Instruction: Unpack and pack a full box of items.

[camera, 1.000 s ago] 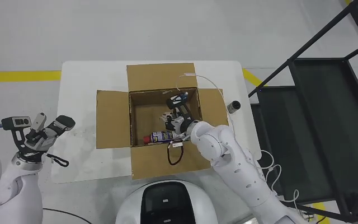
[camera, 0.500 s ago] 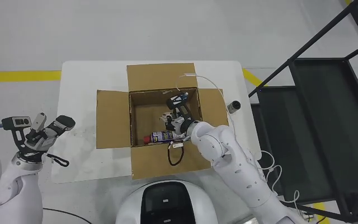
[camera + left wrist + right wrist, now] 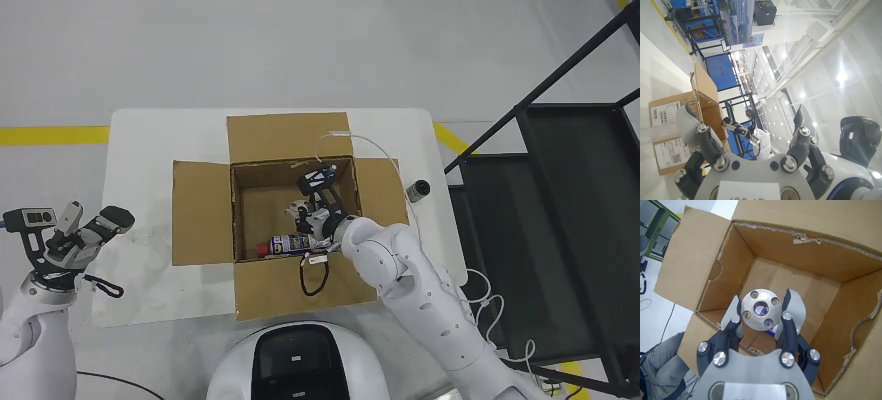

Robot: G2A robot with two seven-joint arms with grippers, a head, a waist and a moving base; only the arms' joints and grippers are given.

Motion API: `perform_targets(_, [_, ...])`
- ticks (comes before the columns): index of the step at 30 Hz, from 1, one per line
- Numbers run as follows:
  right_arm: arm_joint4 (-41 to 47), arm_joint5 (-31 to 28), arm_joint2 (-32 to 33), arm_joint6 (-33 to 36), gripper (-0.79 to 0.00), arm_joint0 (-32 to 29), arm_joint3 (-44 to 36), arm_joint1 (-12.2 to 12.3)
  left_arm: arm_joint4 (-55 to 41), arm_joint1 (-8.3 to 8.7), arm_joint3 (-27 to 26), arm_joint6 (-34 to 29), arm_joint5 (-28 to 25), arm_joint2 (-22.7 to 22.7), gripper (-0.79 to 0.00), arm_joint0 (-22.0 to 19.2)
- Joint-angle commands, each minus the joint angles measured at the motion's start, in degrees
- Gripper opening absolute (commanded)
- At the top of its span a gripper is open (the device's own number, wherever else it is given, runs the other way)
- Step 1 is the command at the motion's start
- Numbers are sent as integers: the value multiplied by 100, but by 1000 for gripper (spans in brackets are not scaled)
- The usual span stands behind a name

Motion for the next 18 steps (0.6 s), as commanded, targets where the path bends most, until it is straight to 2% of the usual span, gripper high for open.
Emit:
perform_targets(1, [0, 0, 0, 0, -785, 0, 0, 0, 0, 0, 0, 0, 0, 0, 0, 0])
perform_targets(6, [-1, -8, 0, -21, -785, -8, -1, 0, 0, 0, 0, 0, 0, 0, 0, 0])
perform_targets(10, [172, -409, 206, 159, -785, -301, -348, 72, 0, 0, 0, 0, 0, 0, 0, 0])
perform_targets(14, [62, -726, 795, 328, -785, -972, -1169, 216, 0, 0, 0, 0, 0, 0, 0, 0])
perform_targets(18, [219, -1076, 1564, 144, -785, -1779, -1821, 338, 0, 0, 0, 0, 0, 0, 0, 0])
